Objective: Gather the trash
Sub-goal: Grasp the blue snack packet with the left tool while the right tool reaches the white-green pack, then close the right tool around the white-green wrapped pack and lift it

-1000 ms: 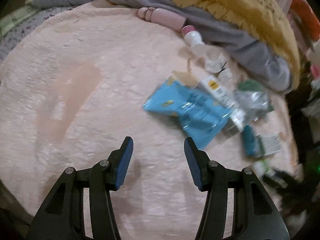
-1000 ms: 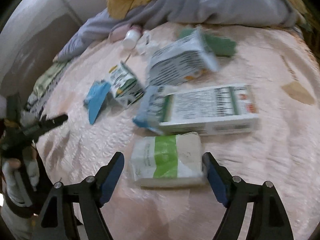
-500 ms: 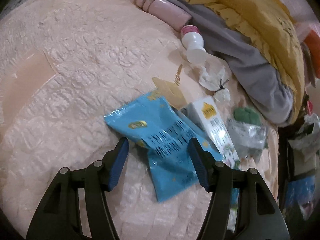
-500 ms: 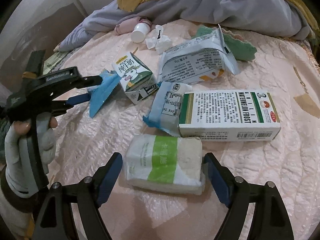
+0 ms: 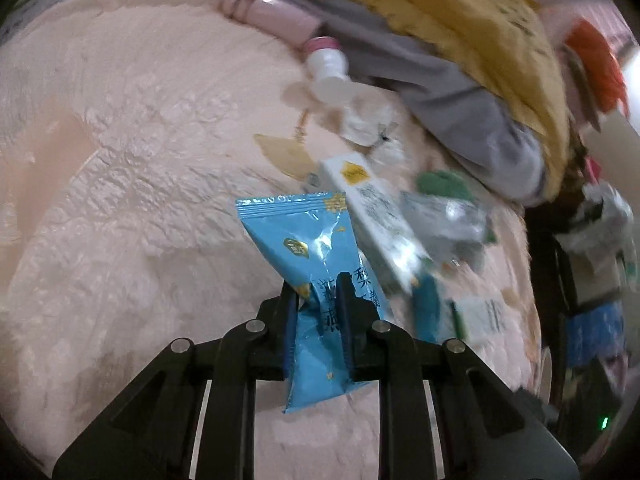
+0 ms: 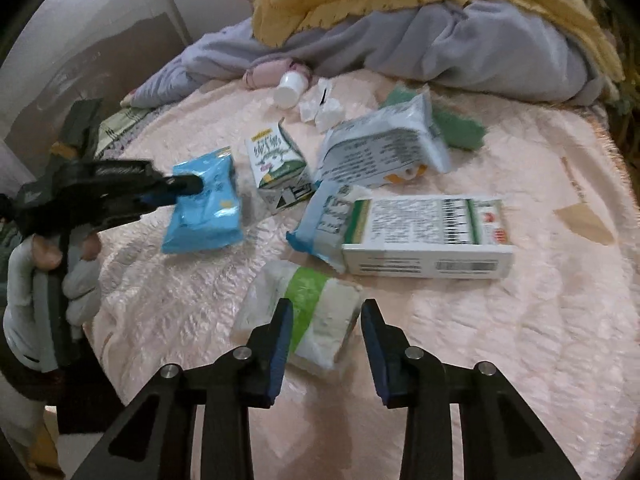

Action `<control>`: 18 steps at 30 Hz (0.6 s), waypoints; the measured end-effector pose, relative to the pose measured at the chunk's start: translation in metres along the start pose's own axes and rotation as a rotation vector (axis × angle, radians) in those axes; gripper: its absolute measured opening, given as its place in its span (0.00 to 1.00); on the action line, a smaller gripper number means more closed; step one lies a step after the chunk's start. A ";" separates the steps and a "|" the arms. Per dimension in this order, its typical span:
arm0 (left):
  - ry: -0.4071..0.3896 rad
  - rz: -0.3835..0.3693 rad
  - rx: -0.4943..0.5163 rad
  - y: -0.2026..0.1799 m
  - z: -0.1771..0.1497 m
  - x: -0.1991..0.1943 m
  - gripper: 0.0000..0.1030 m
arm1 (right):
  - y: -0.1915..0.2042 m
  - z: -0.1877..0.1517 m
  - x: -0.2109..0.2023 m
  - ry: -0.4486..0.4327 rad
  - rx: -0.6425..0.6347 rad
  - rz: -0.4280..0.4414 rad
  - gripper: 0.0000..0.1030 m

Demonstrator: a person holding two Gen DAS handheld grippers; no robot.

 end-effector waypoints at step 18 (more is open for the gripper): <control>-0.078 0.130 0.118 -0.001 -0.002 -0.047 0.16 | 0.025 0.004 0.027 0.070 0.063 -0.027 0.84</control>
Point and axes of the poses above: each gripper's, at about its wrist camera, not at the fingertips, and x roughly the way its jaws point, y to its left, z to its top, the point moved 8 cm from there along x, roughly the way its jaws point, and after that the axes turned 13 degrees about x, right-handed, at the moved point
